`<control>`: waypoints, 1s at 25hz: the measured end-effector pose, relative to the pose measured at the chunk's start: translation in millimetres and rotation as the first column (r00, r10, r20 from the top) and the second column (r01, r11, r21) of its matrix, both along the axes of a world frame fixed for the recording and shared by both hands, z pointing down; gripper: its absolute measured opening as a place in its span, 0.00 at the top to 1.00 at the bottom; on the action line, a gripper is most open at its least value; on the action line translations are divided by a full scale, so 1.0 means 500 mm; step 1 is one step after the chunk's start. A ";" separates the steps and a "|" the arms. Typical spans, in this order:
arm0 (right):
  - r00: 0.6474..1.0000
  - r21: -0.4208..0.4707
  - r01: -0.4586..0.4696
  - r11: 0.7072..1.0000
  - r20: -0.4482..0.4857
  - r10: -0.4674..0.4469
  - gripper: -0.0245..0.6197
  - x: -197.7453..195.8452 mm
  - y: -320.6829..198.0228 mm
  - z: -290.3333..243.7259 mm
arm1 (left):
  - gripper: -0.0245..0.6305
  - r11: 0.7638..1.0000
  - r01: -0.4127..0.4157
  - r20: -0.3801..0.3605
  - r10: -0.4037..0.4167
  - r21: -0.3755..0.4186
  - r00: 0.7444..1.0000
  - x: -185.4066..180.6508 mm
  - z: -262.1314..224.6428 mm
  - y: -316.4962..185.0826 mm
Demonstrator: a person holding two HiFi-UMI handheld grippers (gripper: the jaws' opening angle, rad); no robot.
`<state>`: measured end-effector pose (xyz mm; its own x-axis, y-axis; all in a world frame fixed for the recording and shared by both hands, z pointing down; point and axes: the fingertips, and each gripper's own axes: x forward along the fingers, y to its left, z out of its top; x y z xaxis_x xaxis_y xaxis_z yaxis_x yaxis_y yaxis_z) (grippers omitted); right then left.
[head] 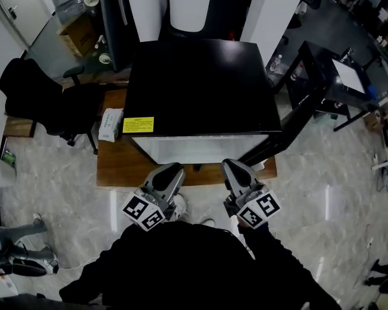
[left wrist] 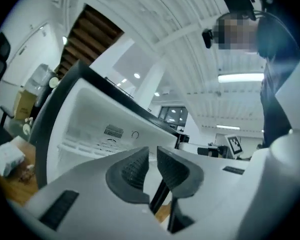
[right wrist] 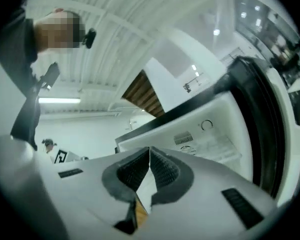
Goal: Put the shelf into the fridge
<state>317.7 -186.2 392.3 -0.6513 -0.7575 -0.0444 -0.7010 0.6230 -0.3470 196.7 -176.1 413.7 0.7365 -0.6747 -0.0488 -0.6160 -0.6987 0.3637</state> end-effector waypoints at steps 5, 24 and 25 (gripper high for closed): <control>0.977 0.076 0.118 0.990 -0.188 -0.102 0.95 -0.039 0.062 0.003 | 0.95 0.996 -0.054 0.169 0.041 0.073 0.985 0.042 -0.010 0.054; 0.982 0.052 0.103 0.993 -0.162 -0.093 0.95 -0.009 0.108 0.022 | 0.95 0.992 -0.061 0.224 0.034 0.115 0.974 0.065 -0.025 0.083; 0.982 0.054 0.104 0.993 -0.165 -0.094 0.95 -0.009 0.108 0.021 | 0.95 0.992 -0.061 0.226 0.034 0.113 0.973 0.065 -0.024 0.084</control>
<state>313.3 -132.0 402.9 -0.7251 -0.6882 0.0230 -0.6787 0.7087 -0.1923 229.3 -134.1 401.8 0.7691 -0.6377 0.0432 -0.6370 -0.7592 0.1333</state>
